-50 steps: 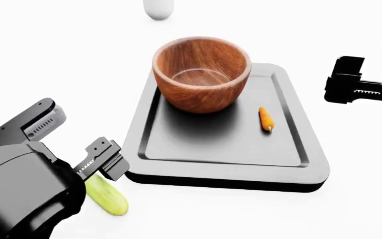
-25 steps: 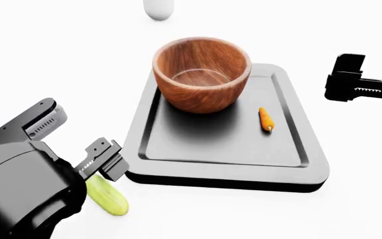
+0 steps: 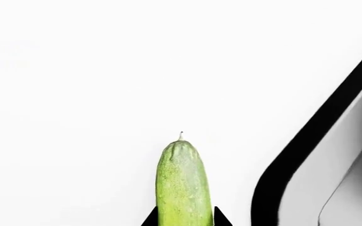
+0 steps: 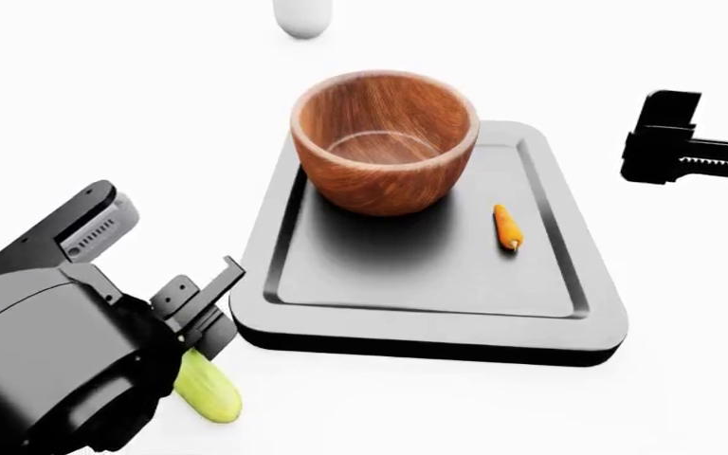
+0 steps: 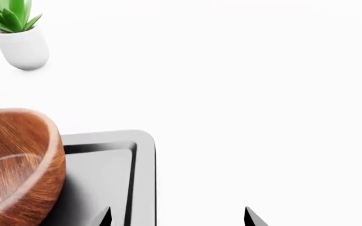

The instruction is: Place the two vegetables and bowl onto the tray for setting up a vegetable dip station.

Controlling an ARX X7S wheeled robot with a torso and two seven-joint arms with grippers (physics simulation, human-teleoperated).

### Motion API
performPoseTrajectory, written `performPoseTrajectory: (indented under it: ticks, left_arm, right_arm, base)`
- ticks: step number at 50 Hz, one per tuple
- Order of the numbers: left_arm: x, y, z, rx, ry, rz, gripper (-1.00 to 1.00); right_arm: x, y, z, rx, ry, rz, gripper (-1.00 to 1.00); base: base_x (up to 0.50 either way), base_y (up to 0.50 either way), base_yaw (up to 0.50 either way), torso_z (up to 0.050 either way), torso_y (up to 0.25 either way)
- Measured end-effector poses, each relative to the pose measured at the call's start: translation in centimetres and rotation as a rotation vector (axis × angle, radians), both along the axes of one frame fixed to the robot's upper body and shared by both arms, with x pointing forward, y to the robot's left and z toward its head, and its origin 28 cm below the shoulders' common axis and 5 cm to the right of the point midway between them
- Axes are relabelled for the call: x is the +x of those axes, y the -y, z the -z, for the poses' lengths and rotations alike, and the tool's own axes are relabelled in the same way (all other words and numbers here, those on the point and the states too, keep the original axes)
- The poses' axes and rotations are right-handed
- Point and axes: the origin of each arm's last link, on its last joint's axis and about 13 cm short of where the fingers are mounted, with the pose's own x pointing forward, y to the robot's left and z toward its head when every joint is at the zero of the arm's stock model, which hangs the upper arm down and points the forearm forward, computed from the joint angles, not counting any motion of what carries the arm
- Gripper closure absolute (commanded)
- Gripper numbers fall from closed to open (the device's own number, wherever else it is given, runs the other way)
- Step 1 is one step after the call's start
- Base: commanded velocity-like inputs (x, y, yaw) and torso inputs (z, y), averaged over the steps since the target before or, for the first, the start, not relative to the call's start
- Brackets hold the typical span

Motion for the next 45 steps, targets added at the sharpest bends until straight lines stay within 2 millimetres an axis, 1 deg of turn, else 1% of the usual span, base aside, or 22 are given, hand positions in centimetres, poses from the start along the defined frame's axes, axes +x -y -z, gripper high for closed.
performPoseTrajectory:
  ticks: [11, 21, 32, 38, 45]
  left_arm:
    - [0.0, -0.4, -0.3, 0.029, 0.018, -0.023, 1.00]
    - [-0.2, -0.8, -1.6, 0.081, 0.091, -0.053, 1.00]
    - [-0.6, -0.7, -3.1, 0.109, 0.170, -0.058, 1.00]
    - [-0.7, -0.4, -3.6, 0.110, 0.219, -0.032, 1.00]
    - [-0.5, 0.2, -4.2, 0.077, 0.291, 0.074, 1.00]
  right_arm:
    - [-0.1, 0.0, -0.2, -0.001, 0.008, 0.003, -1.00]
    - [-0.2, 0.1, -0.2, 0.002, 0.008, 0.007, -1.00]
    - [-0.2, 0.2, -0.1, 0.003, 0.007, 0.009, -1.00]
    - [-0.2, 0.2, -0.2, 0.002, 0.008, 0.009, -1.00]
    - [-0.2, 0.2, -0.2, 0.002, 0.010, 0.008, -1.00]
  base:
    - [0.00, 0.00, 0.00, 0.000, 0.000]
    - [0.00, 0.00, 0.00, 0.000, 0.000]
    - [0.00, 0.00, 0.00, 0.000, 0.000]
    - [0.00, 0.00, 0.00, 0.000, 0.000]
    - [0.00, 0.00, 0.00, 0.000, 0.000]
